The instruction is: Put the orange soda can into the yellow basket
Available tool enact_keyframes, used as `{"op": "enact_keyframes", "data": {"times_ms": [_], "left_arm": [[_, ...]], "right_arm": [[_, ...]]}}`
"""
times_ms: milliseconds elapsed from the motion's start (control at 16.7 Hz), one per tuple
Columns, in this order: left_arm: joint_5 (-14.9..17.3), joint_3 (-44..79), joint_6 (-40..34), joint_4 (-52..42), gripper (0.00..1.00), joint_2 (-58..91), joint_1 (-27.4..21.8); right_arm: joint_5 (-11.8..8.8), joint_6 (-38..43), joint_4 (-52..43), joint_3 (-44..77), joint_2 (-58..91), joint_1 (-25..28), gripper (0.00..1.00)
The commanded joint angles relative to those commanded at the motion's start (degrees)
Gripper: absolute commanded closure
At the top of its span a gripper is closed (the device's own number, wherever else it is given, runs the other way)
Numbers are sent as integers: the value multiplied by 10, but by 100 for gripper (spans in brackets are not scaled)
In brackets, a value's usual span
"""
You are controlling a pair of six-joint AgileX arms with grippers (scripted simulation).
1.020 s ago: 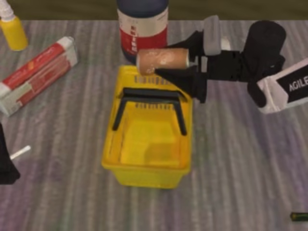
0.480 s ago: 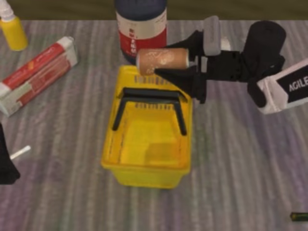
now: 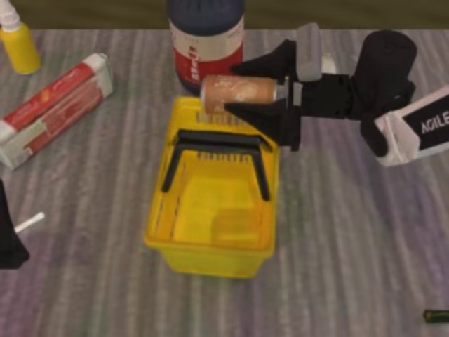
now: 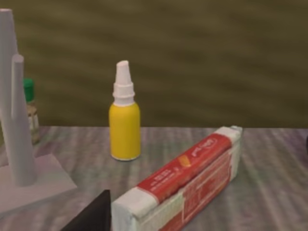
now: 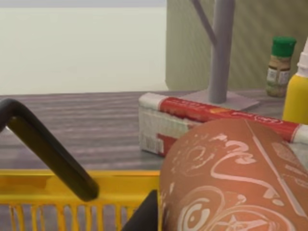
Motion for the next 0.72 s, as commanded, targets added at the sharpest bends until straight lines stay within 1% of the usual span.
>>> {"op": "enact_keyframes", "data": {"times_ms": [420,600,720], "left_arm": [[0,0,0,0,0,0,0],[1,4,3,-5,0,5,-2],[3,28,16,-29,0,31,-13]], "right_arm": [[0,0,0,0,0,0,0],[5,-2,-6,-3,-11,-3,0],[15,-3,-21,-24,-39,-5,0]]}}
